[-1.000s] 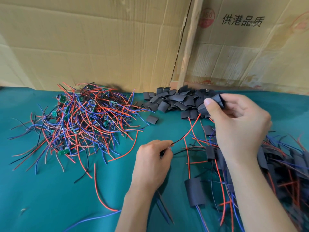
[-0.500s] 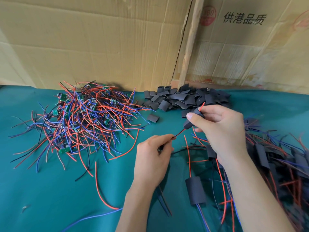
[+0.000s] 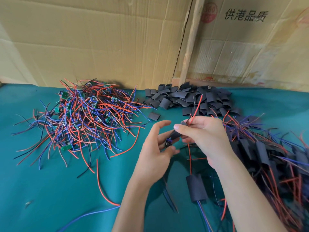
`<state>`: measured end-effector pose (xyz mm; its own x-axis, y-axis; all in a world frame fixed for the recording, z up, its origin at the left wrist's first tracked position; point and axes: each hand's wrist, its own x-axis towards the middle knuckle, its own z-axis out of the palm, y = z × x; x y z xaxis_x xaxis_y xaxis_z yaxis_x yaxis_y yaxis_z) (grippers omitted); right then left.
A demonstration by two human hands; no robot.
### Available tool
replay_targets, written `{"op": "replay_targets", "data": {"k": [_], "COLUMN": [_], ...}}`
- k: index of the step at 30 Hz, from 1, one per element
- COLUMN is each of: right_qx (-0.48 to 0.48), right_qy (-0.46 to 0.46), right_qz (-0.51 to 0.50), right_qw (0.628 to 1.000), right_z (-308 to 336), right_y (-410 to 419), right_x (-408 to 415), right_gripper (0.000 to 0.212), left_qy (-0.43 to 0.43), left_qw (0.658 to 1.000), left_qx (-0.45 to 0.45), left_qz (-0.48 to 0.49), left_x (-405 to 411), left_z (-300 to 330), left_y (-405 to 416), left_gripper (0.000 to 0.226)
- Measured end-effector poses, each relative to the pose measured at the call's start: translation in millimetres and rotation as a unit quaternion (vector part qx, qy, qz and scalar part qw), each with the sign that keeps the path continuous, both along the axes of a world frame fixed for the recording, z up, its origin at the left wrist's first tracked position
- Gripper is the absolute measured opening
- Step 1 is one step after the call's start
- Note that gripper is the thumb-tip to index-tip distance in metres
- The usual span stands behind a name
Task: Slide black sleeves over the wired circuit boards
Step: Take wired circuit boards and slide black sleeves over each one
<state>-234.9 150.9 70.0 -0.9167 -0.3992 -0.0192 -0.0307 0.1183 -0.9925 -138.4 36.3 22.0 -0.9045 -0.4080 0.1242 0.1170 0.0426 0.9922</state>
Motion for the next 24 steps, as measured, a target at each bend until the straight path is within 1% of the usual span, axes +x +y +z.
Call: {"op": "replay_targets", "data": {"k": [2,4,8,12,14,16,18,22,24], "right_qx": [0.004,0.006,0.008,0.012,0.013,0.01,0.005,-0.011,-0.015], "right_qy": [-0.015,-0.025,-0.045,-0.052,-0.051,-0.05,-0.051,-0.051,-0.052], "right_qz": [0.004,0.007,0.006,-0.001,-0.002,-0.004,-0.008,-0.021,-0.015], "right_qw": [1.0,1.0,0.999,0.999,0.999,0.999,0.999,0.998,0.998], "right_z": [-1,0,1,1,0,0,0,-1,-1], "right_y": [1,3,8,10,11,10,9,9,10], "right_x": [-1,-2,-7,-9,-10,-10,-10,-10,-11], "right_gripper": [0.012,0.013,0.02,0.02,0.02,0.021,0.02,0.022,0.024], "left_qy": [-0.004,-0.007,-0.018,-0.026,-0.025,-0.022,-0.022,-0.025,-0.019], "left_qw": [1.0,1.0,0.998,0.991,0.984,0.981,0.982,0.982,0.984], "left_qx": [0.001,0.005,-0.063,-0.12,-0.146,-0.132,-0.11,-0.119,-0.105], "left_qz": [-0.009,-0.017,-0.002,0.048,0.1,0.137,0.149,0.146,0.142], "left_x": [0,0,0,0,-1,-3,-4,-1,-1], "left_z": [-1,0,-1,-5,-7,-6,-4,0,1], "left_y": [0,1,3,3,2,1,1,-1,-4], "left_gripper": [0.07,0.073,0.069,0.065,0.053,0.041,0.038,0.03,0.03]}}
